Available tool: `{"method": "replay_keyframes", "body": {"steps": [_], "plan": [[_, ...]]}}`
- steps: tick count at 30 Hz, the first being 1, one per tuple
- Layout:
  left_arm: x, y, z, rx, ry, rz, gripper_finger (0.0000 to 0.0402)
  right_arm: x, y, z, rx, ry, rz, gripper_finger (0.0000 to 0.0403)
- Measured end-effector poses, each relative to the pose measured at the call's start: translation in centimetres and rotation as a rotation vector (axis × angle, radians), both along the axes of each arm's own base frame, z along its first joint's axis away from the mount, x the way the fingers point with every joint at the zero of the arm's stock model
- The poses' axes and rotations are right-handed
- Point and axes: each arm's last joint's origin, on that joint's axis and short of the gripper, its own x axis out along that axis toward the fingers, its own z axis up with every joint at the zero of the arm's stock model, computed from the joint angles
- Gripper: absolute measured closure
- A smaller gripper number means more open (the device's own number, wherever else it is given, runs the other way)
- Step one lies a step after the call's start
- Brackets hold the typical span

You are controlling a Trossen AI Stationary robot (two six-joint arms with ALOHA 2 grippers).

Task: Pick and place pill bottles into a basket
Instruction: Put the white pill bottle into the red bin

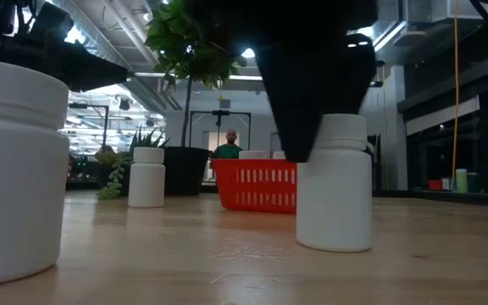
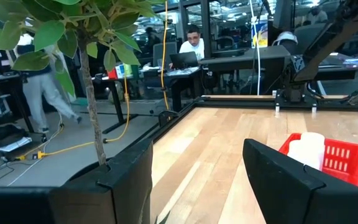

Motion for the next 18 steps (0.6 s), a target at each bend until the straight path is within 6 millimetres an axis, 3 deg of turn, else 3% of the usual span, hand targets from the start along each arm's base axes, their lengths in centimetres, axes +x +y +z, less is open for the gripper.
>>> {"method": "replay_keyframes", "body": {"steps": [7, 18], "plan": [[0.0, 0.0, 0.0, 0.0, 0.0, 0.0, 0.0157, -0.66, 1.0, -0.81, 0.021, 0.029, -0.031, 0.0048], [0.0, 0.0, 0.0, 0.0, 0.0, 0.0, 0.0157, -0.33, 0.44, -0.86, 0.019, 0.024, -0.013, 0.0052]]}}
